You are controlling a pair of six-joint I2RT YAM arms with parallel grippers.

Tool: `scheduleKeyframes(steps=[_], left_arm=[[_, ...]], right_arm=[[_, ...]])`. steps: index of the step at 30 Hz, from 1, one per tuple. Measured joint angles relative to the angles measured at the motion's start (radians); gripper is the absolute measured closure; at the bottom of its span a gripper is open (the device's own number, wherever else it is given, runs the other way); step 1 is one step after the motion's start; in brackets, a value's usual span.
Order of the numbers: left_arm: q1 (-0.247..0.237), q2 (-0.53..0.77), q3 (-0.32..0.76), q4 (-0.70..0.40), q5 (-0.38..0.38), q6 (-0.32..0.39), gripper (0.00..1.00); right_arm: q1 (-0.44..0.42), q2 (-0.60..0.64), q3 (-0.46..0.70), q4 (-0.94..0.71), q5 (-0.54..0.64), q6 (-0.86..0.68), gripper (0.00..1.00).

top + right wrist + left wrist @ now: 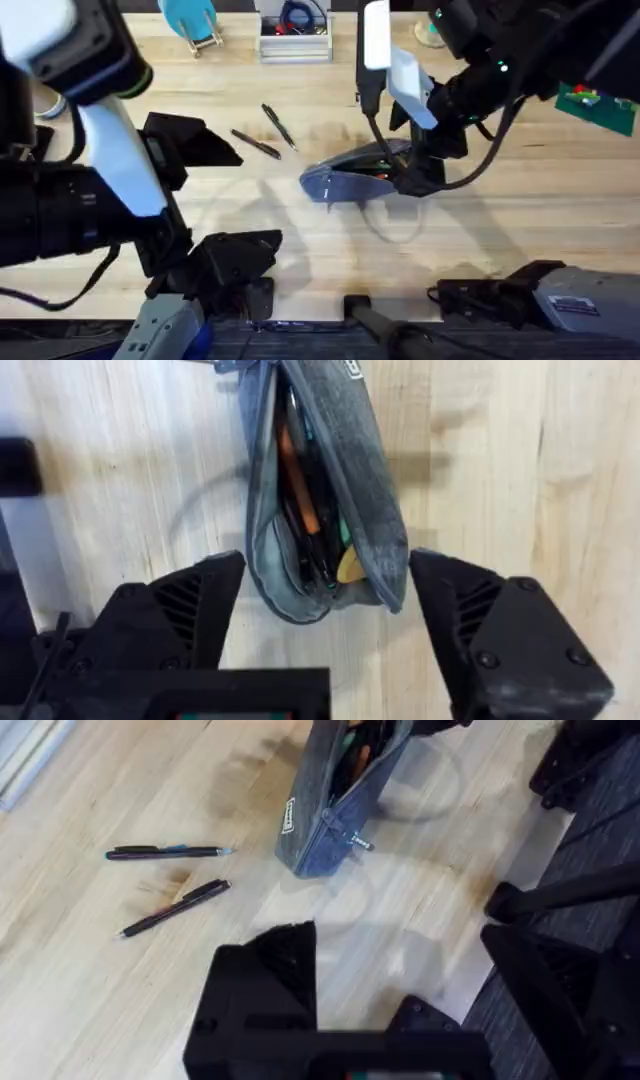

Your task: Unzip the bag, pick up the pens from the table one at a time and place them inside, then zip the bag closed.

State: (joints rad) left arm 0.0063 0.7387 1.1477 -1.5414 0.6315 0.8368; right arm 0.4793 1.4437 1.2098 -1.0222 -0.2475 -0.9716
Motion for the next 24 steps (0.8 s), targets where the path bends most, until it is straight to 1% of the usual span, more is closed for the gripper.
scheduleKeyframes(steps=[11,16,24], left_arm=[[0.000,0.000,0.000,0.000,0.000,0.000,0.006],[0.000,0.000,0.000,0.000,0.000,0.000,0.006],[0.000,0.000,0.000,0.000,0.000,0.000,0.006]], right_arm=[[-0.026,-0.114,-0.003,-0.020,0.000,0.021,0.005],[-0.026,-0.187,-0.050,-0.015,0.000,0.027,0.005],[-0.052,-0.285,-0.117,-0.018,-0.001,0.100,0.005]])
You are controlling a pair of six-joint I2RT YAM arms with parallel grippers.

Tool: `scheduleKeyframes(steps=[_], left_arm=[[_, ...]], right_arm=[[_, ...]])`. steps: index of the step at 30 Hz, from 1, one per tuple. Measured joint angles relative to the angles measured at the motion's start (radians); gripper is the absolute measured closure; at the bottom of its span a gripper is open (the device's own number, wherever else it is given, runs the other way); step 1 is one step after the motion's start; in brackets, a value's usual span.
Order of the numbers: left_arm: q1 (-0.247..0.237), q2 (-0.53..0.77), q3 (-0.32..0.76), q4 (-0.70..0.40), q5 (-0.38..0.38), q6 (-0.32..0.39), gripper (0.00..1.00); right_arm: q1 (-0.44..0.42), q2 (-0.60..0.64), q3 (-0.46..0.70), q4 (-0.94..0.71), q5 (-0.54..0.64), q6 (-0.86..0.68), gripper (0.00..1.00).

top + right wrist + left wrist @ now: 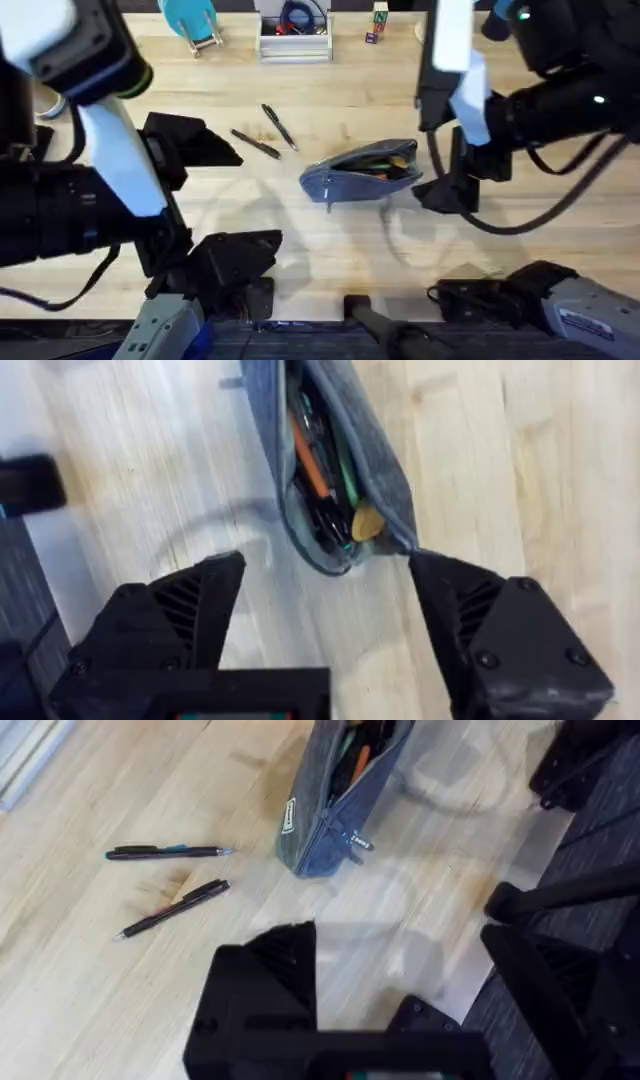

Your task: Unzip the bag, pick up the pens from the table one at a time and place them inside, then zip the bag closed.

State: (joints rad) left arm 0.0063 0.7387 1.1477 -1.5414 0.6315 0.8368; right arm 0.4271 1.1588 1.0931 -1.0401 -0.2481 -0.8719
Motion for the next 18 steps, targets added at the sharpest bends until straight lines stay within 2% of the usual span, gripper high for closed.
scheduleKeyframes(steps=[10,18], left_arm=[[0.000,0.000,0.000,0.000,0.000,0.000,0.006],[0.000,0.000,0.000,0.000,0.000,0.000,0.005]], right_arm=[[-0.058,-0.174,-0.078,-0.002,-0.003,0.092,0.004],[-0.070,-0.316,-0.116,-0.019,-0.003,0.184,0.005]])
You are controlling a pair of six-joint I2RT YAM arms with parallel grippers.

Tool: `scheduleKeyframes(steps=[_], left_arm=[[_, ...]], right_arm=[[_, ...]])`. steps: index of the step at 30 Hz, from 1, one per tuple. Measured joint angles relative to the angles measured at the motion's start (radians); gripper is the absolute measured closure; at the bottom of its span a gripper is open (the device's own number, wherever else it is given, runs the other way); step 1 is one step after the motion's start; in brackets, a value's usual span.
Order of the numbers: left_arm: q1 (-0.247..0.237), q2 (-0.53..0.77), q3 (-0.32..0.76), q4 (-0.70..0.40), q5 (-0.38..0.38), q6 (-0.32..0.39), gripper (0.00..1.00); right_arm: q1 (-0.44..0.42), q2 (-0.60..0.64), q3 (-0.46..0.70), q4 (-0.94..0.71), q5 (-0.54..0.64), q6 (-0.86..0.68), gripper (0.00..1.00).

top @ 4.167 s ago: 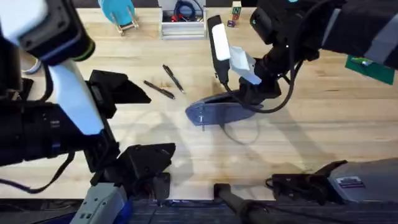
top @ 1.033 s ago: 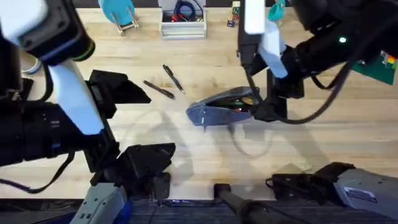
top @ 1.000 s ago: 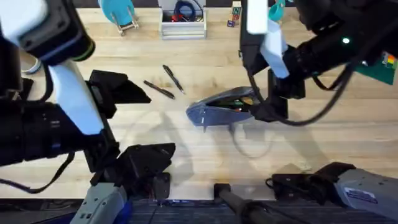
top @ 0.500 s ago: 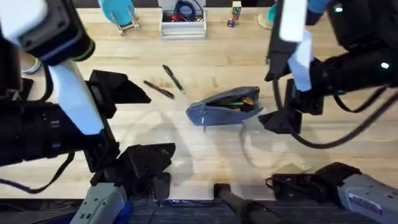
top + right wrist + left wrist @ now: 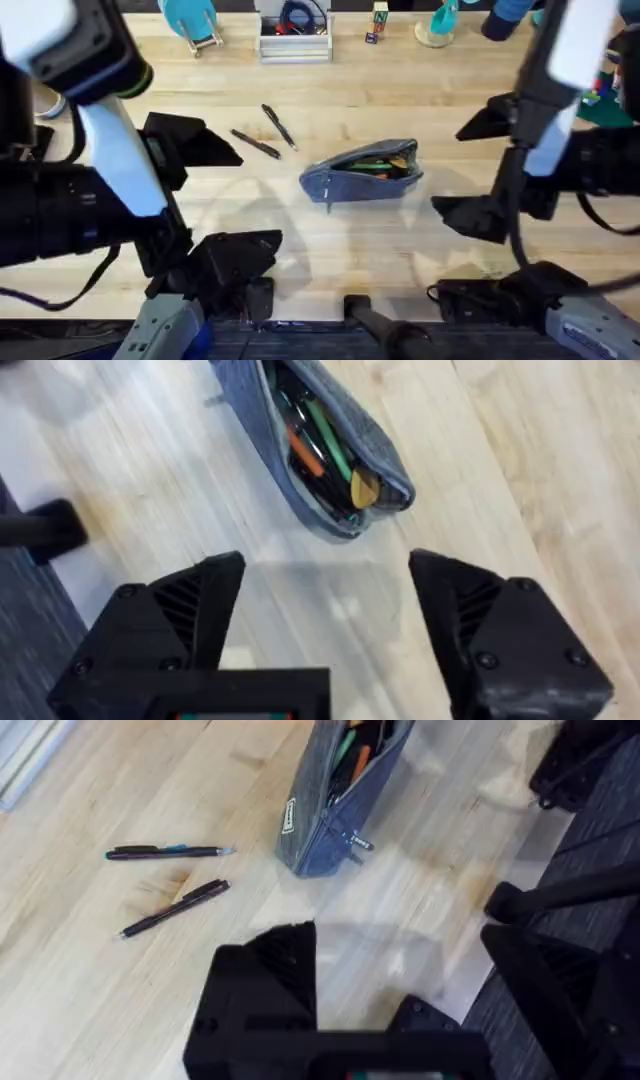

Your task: Unzip the bag, pick up the pens from the table one at a time and place them inside, then zip the bag closed.

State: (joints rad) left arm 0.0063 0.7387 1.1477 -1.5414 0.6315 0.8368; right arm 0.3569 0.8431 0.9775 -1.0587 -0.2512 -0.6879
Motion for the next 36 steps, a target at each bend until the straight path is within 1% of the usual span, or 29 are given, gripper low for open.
scheduleKeyframes(steps=[4,8,13,19,24,36], left_arm=[[0.000,0.000,0.000,0.000,0.000,0.000,0.005],[0.000,0.000,0.000,0.000,0.000,0.000,0.006],[0.000,0.000,0.000,0.000,0.000,0.000,0.005],[0.000,0.000,0.000,0.000,0.000,0.000,0.005],[0.000,0.000,0.000,0.000,0.000,0.000,0.005],[0.000,0.000,0.000,0.000,0.000,0.000,0.005]], right_arm=[[0.000,-0.046,0.000,-0.063,0.000,0.028,0.005],[0.000,-0.067,-0.001,-0.128,0.000,0.045,0.004],[0.000,-0.087,-0.004,-0.144,-0.009,0.076,0.005],[0.000,-0.143,-0.006,-0.158,-0.047,0.089,0.006],[0.000,-0.188,-0.021,-0.211,-0.061,0.090,0.003],[0.000,-0.196,-0.036,-0.225,-0.064,0.090,0.005]])
